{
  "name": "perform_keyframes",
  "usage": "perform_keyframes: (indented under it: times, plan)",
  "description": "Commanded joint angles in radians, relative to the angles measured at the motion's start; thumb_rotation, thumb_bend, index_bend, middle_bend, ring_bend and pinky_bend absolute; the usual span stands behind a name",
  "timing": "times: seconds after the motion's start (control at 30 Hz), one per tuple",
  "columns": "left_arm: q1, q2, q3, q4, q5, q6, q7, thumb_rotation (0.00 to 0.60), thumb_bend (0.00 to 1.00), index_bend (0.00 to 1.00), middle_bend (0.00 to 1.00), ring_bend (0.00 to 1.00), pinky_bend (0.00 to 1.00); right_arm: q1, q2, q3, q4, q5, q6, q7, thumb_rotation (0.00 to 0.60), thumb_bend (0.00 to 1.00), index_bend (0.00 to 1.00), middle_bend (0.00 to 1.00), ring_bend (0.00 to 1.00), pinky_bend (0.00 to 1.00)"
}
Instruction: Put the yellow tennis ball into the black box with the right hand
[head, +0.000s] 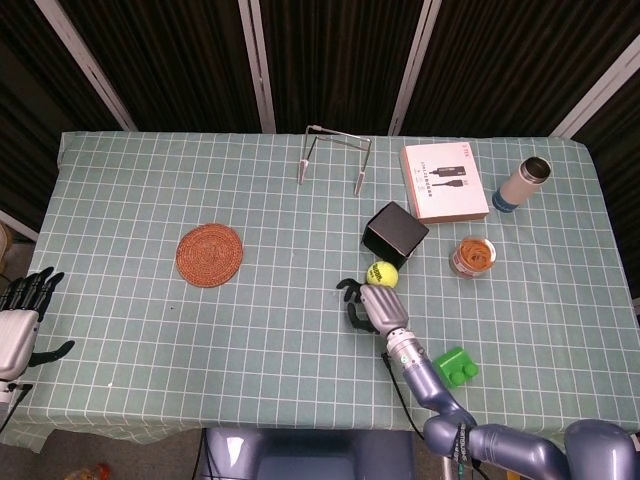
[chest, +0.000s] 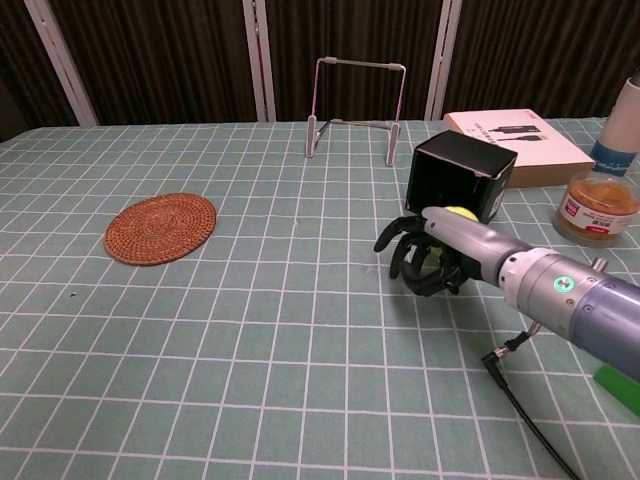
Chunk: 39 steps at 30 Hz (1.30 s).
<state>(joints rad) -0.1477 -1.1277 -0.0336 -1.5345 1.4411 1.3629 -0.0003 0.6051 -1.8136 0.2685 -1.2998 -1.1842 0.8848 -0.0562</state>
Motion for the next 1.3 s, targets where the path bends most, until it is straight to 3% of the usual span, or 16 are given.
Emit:
perform_keyframes:
  times: [0.03, 0.83, 0.9, 1.03, 1.3]
  plan:
    - [0.0, 0.0, 0.0, -0.001, 0.0, 0.001, 0.001, 0.6, 0.14, 0.0, 0.0, 0.0, 0.0, 0.0, 0.009, -0.001, 0.007, 0.01, 0.004, -0.008, 0.6, 0.67, 0.28, 0.42, 0.41, 0.7]
    - [0.001, -0.005, 0.003, -0.018, -0.001, 0.004, 0.035, 0.6, 0.15, 0.0, 0.0, 0.0, 0.0, 0.014, 0.095, -0.029, 0.106, 0.046, 0.022, -0.106, 0.6, 0.67, 0.28, 0.42, 0.4, 0.62]
    - [0.0, -0.006, 0.003, -0.019, -0.001, 0.004, 0.037, 0.6, 0.14, 0.0, 0.0, 0.0, 0.0, 0.016, 0.099, -0.031, 0.117, 0.048, 0.02, -0.11, 0.6, 0.67, 0.28, 0.42, 0.39, 0.58]
    - [-0.002, -0.007, 0.004, -0.021, 0.0, 0.0, 0.043, 0.6, 0.15, 0.0, 0.0, 0.0, 0.0, 0.019, 0.105, -0.034, 0.13, 0.049, 0.02, -0.112, 0.6, 0.67, 0.28, 0.42, 0.33, 0.42]
    - [-0.006, -0.009, 0.004, -0.028, 0.002, -0.003, 0.052, 0.6, 0.15, 0.0, 0.0, 0.0, 0.0, 0.025, 0.117, -0.036, 0.134, 0.028, 0.032, -0.098, 0.6, 0.67, 0.25, 0.38, 0.26, 0.33]
